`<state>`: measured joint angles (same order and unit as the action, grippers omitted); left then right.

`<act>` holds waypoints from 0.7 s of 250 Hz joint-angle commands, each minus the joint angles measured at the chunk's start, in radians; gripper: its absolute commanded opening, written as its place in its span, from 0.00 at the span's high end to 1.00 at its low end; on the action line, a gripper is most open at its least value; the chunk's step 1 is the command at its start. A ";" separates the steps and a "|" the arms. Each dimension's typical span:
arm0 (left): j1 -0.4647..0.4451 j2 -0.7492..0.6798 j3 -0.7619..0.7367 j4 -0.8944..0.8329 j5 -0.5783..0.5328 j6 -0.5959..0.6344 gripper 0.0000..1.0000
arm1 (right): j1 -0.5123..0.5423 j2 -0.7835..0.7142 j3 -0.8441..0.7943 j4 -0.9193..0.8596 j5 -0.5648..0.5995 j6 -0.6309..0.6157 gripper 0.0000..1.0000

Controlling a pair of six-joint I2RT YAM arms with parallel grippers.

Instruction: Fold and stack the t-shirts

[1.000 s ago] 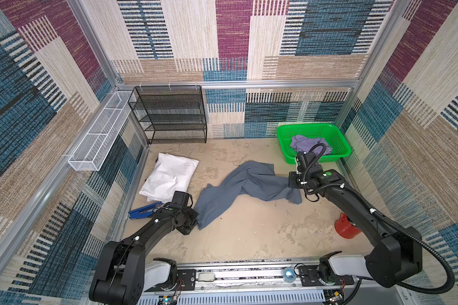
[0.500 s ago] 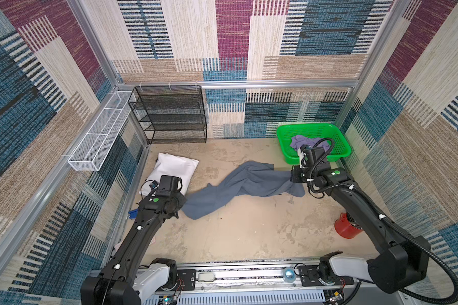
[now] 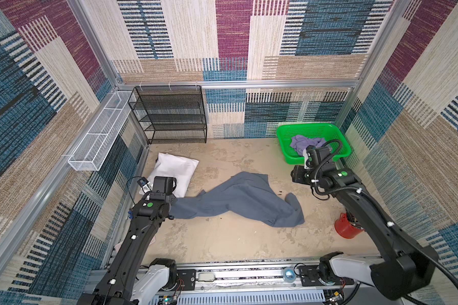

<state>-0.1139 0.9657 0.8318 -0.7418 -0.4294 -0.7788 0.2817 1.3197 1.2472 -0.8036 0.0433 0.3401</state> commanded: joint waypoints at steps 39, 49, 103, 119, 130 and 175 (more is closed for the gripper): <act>0.000 -0.057 -0.033 0.004 0.021 0.009 1.00 | 0.002 0.301 0.085 0.232 -0.131 -0.086 0.56; 0.000 -0.059 -0.030 0.000 0.026 0.006 1.00 | 0.002 0.353 0.088 0.270 -0.162 -0.088 0.57; 0.000 -0.052 -0.034 0.001 0.063 -0.007 1.00 | 0.014 0.547 0.086 0.390 -0.241 -0.068 0.58; 0.000 -0.051 -0.046 0.006 0.073 -0.014 1.00 | 0.016 0.584 0.078 0.417 -0.240 -0.063 0.57; 0.000 -0.051 -0.055 0.013 0.081 -0.019 1.00 | 0.016 0.613 0.083 0.427 -0.238 -0.060 0.56; 0.000 -0.047 -0.076 0.025 0.106 -0.034 1.00 | 0.025 0.701 0.107 0.450 -0.214 -0.053 0.57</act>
<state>-0.1139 0.9173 0.7666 -0.7380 -0.3500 -0.7906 0.3012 1.9789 1.3315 -0.4129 -0.1802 0.2722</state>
